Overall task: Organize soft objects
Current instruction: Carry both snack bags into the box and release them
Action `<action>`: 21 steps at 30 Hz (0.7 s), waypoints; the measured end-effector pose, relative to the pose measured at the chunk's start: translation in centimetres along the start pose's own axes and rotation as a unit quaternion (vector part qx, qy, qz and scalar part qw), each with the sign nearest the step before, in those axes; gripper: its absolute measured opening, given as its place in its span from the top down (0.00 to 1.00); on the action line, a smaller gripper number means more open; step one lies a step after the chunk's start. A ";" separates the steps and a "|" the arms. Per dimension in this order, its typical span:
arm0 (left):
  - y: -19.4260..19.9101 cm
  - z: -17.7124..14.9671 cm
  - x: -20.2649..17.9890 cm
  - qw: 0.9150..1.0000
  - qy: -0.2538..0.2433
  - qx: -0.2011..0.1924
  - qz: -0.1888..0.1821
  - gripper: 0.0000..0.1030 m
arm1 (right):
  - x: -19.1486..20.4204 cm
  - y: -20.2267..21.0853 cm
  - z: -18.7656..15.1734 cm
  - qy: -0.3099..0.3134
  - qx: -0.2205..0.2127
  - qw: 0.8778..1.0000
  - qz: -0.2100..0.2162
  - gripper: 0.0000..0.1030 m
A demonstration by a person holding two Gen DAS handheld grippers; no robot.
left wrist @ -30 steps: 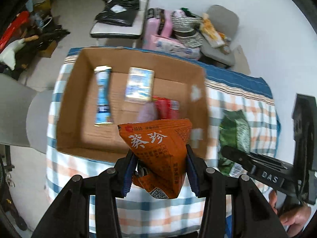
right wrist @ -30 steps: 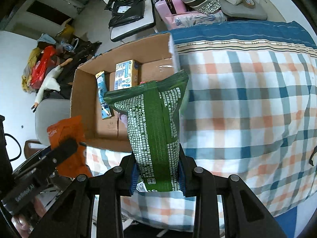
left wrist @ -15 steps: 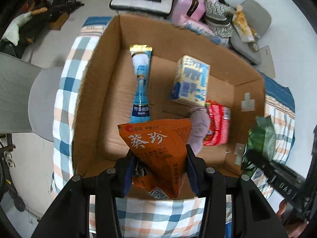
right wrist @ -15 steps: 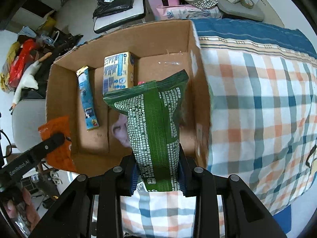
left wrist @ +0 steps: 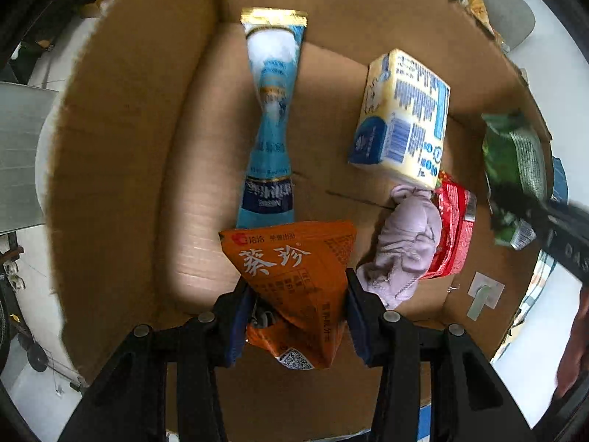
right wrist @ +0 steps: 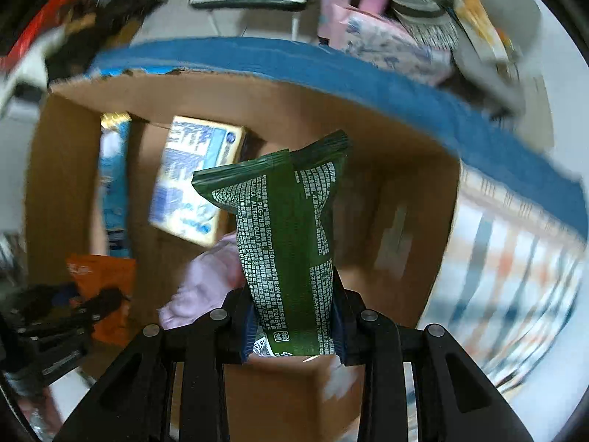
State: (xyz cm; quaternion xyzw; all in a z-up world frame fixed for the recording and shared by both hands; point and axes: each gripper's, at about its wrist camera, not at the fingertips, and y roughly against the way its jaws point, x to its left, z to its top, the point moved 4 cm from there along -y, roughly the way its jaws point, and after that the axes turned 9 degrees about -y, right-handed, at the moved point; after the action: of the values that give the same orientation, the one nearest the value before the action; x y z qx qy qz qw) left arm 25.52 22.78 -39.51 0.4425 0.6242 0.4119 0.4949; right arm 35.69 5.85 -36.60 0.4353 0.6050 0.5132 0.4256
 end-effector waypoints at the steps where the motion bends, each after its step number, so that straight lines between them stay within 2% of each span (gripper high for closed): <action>1: -0.2 -0.1 0.0 1.000 0.001 0.003 -0.001 0.57 | 0.3 -0.1 0.4 0.019 0.001 1.000 -0.007 0.67; 3: -0.6 -0.2 -0.1 1.000 0.000 0.006 -0.003 0.56 | 1.5 -0.5 0.7 0.095 -0.005 0.995 -0.040 0.67; 7: -1.4 -0.1 0.1 1.000 -0.001 0.017 -0.001 0.56 | 2.5 -1.6 0.5 0.184 0.002 0.980 -0.081 0.67; 12: -1.8 0.0 0.1 1.000 -0.001 0.023 0.011 0.53 | 3.6 -2.4 1.2 0.232 0.009 0.966 -0.112 0.67; 14: -1.8 0.0 0.3 0.999 0.005 0.030 0.012 0.53 | 3.5 -2.6 1.2 0.234 0.009 0.963 -0.129 0.60; 16: -1.4 0.0 0.6 1.000 0.013 0.024 0.010 0.51 | 3.3 -2.3 1.5 0.232 0.000 0.964 -0.130 0.45; 18: -0.7 0.0 0.7 1.000 0.017 0.015 0.012 0.39 | 3.0 -1.8 1.7 0.223 -0.006 0.967 -0.122 0.36; 20: -0.1 0.1 0.7 1.000 0.016 0.007 0.014 0.30 | 2.8 -1.2 1.8 0.217 -0.012 0.969 -0.117 0.34; 21: 0.3 0.1 0.7 1.000 0.016 0.001 0.015 0.29 | 2.6 -1.1 2.0 0.213 -0.014 0.970 -0.114 0.33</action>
State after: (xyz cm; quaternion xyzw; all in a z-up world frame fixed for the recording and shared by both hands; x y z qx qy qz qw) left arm 25.56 23.52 -39.44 0.4455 0.6259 0.4255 0.4782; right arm 36.84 8.76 -38.05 0.2384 0.7203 0.5502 0.3489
